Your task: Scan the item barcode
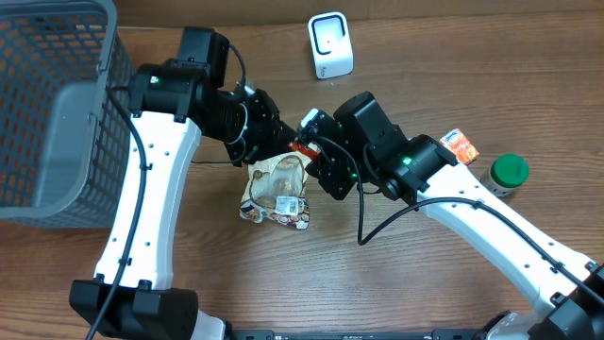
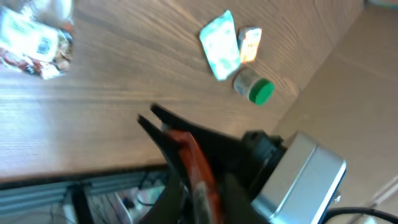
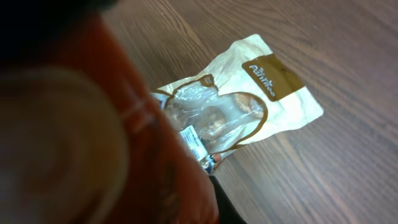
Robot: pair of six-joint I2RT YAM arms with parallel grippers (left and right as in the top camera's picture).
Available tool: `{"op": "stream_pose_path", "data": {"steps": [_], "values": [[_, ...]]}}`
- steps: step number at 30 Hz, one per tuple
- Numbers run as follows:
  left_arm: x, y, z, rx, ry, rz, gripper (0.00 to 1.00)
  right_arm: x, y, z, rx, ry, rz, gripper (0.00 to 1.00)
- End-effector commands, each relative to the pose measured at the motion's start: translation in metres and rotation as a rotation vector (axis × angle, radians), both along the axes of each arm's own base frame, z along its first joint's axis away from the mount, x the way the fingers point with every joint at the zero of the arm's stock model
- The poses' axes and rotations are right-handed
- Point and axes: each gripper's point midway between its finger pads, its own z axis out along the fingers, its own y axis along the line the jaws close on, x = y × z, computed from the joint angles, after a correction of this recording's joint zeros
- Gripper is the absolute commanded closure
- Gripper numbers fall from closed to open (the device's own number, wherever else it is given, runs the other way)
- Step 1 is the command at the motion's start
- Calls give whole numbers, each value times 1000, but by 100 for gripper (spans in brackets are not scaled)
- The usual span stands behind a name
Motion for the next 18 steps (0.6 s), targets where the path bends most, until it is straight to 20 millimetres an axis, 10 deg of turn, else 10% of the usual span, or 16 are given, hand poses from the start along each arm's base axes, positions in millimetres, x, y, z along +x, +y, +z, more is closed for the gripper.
{"op": "stream_pose_path", "data": {"steps": [1, 6, 18], "values": [[10, 17, -12, 103, -21, 34, 51, -3, 4, 19, 70, 26, -31, 96], [13, 26, -17, 172, -65, 0, 24, -18, 19, 30, 179, 135, -7, 96], [44, 17, -1, 135, -338, -159, 0, -68, 28, 41, 285, 452, 80, 96]]}}
